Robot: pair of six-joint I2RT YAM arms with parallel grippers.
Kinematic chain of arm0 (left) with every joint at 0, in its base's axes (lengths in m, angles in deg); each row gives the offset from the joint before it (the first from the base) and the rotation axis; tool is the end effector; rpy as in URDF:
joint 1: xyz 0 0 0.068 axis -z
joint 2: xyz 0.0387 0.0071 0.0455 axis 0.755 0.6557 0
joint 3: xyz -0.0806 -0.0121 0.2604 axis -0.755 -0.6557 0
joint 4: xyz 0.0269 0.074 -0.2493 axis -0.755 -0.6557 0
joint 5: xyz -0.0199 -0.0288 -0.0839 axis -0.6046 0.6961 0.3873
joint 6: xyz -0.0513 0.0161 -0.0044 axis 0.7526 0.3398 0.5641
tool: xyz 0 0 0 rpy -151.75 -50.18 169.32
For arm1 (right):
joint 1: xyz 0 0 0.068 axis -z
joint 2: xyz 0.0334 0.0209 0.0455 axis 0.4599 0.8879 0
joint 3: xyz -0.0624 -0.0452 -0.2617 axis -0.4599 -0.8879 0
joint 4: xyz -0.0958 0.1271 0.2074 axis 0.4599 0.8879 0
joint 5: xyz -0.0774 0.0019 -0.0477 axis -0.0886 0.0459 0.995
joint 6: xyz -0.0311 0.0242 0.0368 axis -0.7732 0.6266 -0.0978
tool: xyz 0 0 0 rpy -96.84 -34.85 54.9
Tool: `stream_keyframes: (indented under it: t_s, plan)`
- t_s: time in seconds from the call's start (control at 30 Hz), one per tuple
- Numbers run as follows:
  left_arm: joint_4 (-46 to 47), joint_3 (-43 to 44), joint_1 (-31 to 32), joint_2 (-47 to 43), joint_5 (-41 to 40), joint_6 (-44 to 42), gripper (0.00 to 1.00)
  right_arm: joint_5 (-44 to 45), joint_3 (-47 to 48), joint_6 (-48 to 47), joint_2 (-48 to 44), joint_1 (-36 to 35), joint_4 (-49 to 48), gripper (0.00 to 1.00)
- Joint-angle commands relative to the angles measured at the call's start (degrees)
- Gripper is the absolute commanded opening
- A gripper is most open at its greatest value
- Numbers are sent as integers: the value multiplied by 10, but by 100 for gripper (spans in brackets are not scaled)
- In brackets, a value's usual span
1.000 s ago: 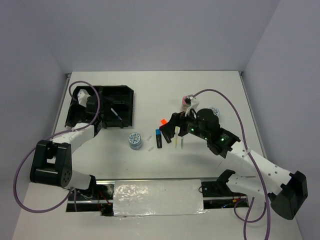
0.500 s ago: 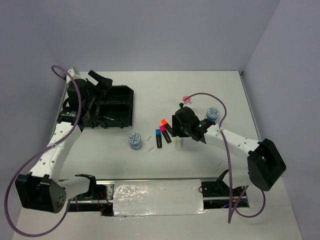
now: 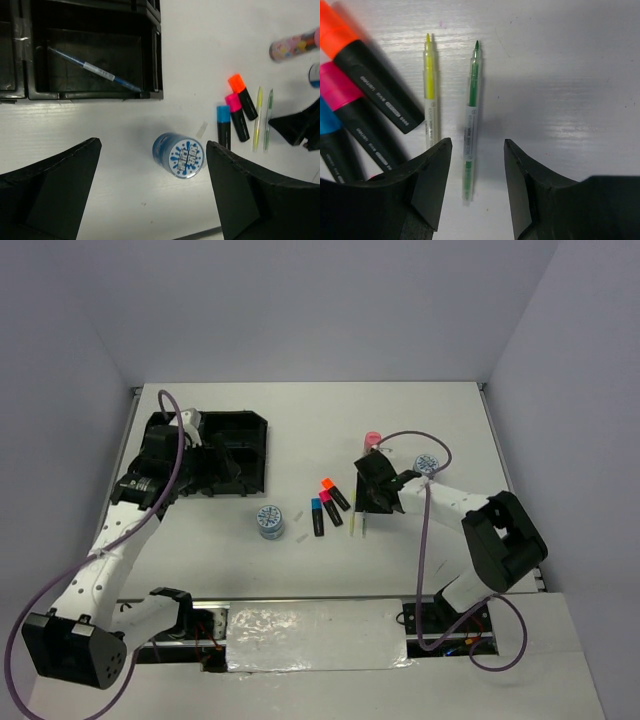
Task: Sort the stationery into containers
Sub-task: Pick up the pen from the center of the board.
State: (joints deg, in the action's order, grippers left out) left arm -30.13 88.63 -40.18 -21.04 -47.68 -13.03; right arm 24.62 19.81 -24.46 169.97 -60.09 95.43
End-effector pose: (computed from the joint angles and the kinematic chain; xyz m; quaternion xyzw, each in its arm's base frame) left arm 0.2218 -0.0374 0.3287 -0.1234 0.8706 -0.1815 0.4402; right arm 0.2491 0.1504 0.1747 0.0207 0.9596 0.0448 0.2770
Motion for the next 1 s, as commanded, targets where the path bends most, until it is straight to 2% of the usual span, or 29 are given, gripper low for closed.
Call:
stream_keyframes:
  t_s: [0.0,0.1,0.17,0.23,0.27,0.33,0.37,0.47,0.5,0.63,0.73,0.83,0.97]
  plan:
    - [-26,24,20,-6,16,-50,99,-3,17,-5,28,4,-15,54]
    - [-38,48,39,-10,7,-50,99,-2,24,-4,48,9,-13,44]
    - [-54,67,75,-3,-24,-48,99,-3,25,-2,66,8,-13,39]
    - [-68,105,130,14,-49,-43,99,-6,23,2,76,9,-12,30]
    - [-80,117,150,22,-91,-40,99,-5,20,6,78,10,-11,14]
    - [-86,147,200,50,-112,-32,99,-4,10,13,72,12,-12,3]
    - [-85,151,214,59,-116,-29,99,-4,7,16,66,12,-11,0]
    - [-68,154,267,102,-129,-26,99,-1,-11,20,11,12,-2,0]
    - [-58,153,290,130,-125,-29,98,1,-19,21,-36,12,11,0]
    - [-59,162,322,213,-95,-74,94,23,-20,3,-159,12,60,0]
    - [-81,179,323,269,-111,-87,85,10,-21,-15,-234,12,84,0]
    - [-62,188,322,311,-97,-92,64,-7,-27,-22,-281,11,100,0]
    - [-29,190,325,357,-94,-90,59,-26,-39,-30,-326,8,101,0]
